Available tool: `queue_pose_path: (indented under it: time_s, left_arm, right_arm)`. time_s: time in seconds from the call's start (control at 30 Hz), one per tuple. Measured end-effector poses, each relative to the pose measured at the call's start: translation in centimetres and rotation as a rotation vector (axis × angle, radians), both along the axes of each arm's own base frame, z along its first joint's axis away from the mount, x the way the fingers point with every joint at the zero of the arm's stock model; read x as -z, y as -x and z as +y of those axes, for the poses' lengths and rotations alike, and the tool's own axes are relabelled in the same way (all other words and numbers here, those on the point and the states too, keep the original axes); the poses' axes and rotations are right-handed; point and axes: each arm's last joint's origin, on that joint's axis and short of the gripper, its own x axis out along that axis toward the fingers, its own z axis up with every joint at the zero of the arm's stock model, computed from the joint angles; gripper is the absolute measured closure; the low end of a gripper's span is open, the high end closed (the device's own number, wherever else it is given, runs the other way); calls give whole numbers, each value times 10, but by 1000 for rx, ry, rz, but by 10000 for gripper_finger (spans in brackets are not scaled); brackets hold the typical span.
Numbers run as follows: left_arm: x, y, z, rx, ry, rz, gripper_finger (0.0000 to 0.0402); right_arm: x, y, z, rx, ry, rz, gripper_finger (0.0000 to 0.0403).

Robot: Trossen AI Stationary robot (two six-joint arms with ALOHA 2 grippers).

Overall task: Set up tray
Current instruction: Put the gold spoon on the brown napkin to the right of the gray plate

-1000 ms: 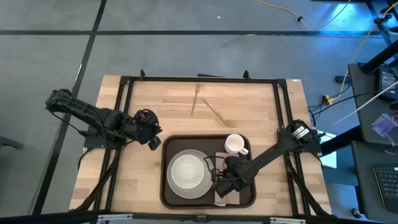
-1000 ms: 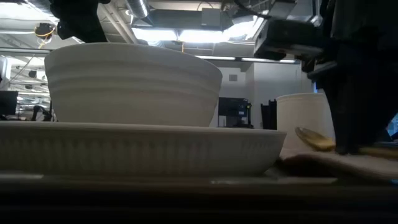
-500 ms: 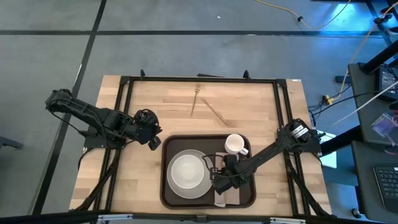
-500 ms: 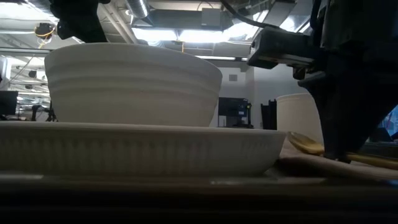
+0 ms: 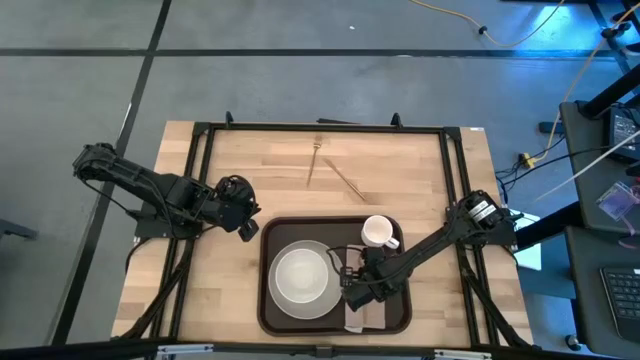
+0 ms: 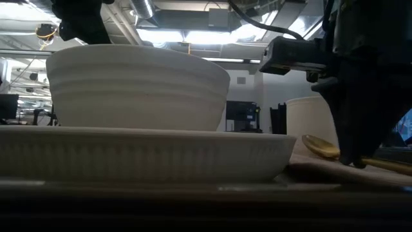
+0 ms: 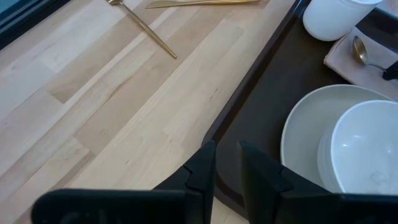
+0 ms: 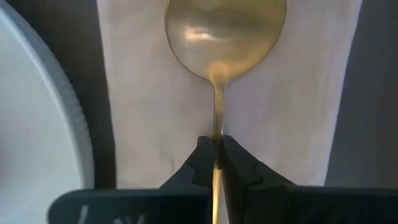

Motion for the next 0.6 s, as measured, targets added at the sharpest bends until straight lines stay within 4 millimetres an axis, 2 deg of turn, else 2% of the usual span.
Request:
queue_pose_path:
  time_s: [0.33, 0.6]
  left_arm:
    - [0, 0, 0, 4, 6, 2, 343]
    - [0, 0, -1, 10, 15, 5, 343]
  right_arm:
    - [0, -6, -10, -17, -3, 6, 372]
    - [0, -5, -9, -28, -31, 29, 374]
